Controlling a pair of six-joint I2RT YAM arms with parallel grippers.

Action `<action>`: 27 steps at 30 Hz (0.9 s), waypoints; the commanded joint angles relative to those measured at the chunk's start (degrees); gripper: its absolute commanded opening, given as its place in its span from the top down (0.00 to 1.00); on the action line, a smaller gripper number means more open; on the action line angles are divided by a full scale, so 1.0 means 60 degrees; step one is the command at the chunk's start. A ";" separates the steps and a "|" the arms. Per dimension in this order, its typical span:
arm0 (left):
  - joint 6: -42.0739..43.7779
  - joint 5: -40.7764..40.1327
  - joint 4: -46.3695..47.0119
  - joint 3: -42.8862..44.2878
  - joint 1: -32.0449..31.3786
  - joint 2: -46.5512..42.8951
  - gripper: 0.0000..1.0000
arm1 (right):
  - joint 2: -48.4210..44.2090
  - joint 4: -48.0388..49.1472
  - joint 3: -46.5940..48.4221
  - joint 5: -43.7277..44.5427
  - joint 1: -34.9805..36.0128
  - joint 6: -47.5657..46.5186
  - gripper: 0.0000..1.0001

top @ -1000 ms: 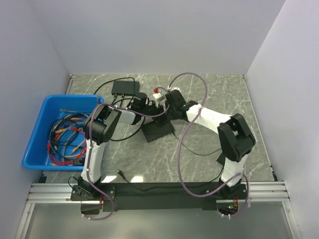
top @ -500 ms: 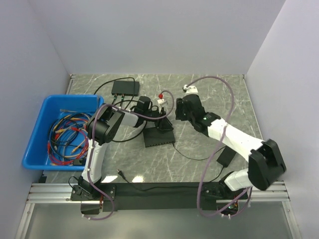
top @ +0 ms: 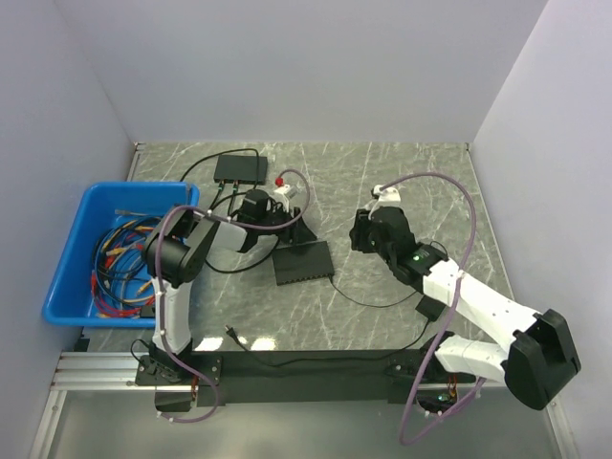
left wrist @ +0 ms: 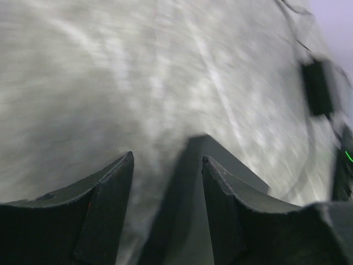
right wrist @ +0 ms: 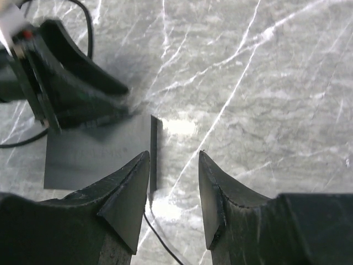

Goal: Insert the plug into the switch port

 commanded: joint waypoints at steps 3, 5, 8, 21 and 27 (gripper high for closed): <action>-0.0285 -0.3733 -0.1011 -0.0098 -0.0036 -0.1774 0.40 | -0.0414 0.0559 -0.0400 0.0058 0.0204 0.0255 0.52; -0.0256 -0.4787 -0.1593 0.0018 -0.0079 -0.2475 0.40 | -0.0384 0.0442 -0.0342 0.0130 0.0408 0.0270 0.52; -0.0125 -0.5609 -0.2721 0.0268 -0.0123 -0.3295 0.40 | -0.0559 0.0149 -0.0195 0.0233 0.0585 0.0241 0.52; -0.0797 -1.1040 -0.5390 -0.2718 -0.1456 -0.8935 0.42 | -0.2257 0.0442 -0.1264 -0.0045 0.1946 0.0386 0.52; -0.1603 -1.2449 -0.6518 -0.4301 -0.1706 -1.2042 0.40 | -0.3078 0.0588 -0.1894 0.0130 0.2899 0.0460 0.52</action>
